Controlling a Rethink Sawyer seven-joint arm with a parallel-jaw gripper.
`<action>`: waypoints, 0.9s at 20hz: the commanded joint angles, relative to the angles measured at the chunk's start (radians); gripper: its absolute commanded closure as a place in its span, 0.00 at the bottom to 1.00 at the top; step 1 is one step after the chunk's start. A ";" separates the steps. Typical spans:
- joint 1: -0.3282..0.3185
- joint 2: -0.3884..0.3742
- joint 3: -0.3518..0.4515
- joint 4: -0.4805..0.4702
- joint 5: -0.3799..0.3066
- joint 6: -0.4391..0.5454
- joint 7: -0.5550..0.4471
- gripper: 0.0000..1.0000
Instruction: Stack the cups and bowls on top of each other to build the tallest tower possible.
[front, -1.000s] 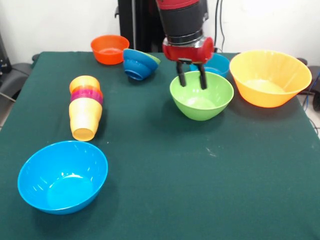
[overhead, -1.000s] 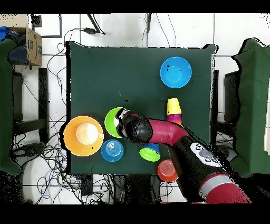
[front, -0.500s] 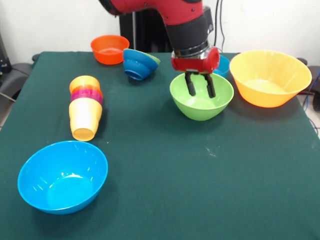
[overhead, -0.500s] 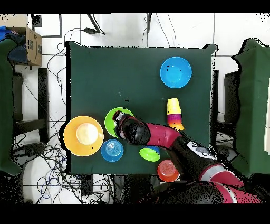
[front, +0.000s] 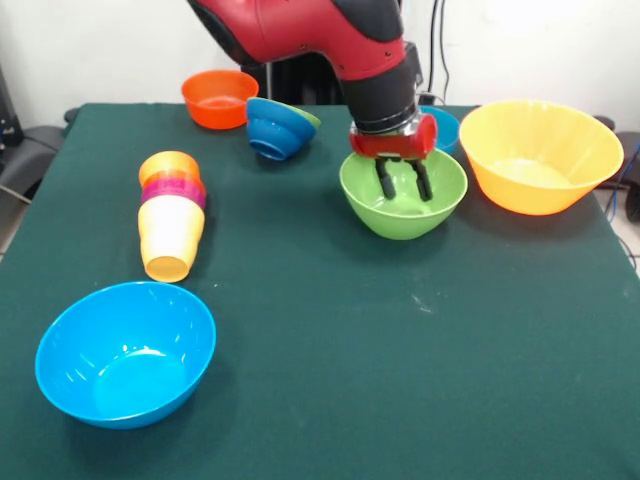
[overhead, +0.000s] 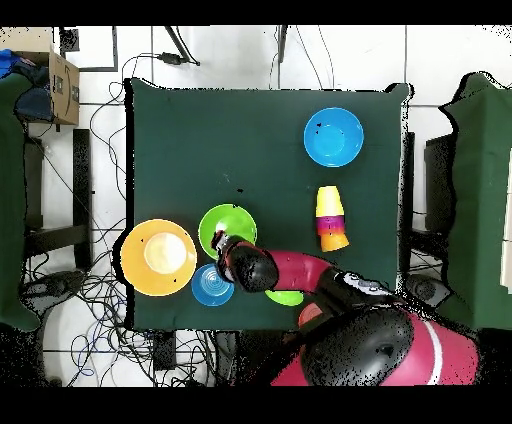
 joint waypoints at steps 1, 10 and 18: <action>0.088 -0.115 -0.111 -0.034 -0.112 0.080 -0.050 0.00; 0.136 -0.449 -0.113 -0.119 -0.238 0.405 -0.262 0.00; 0.265 -0.397 -0.292 -0.210 -0.500 0.162 -0.024 0.00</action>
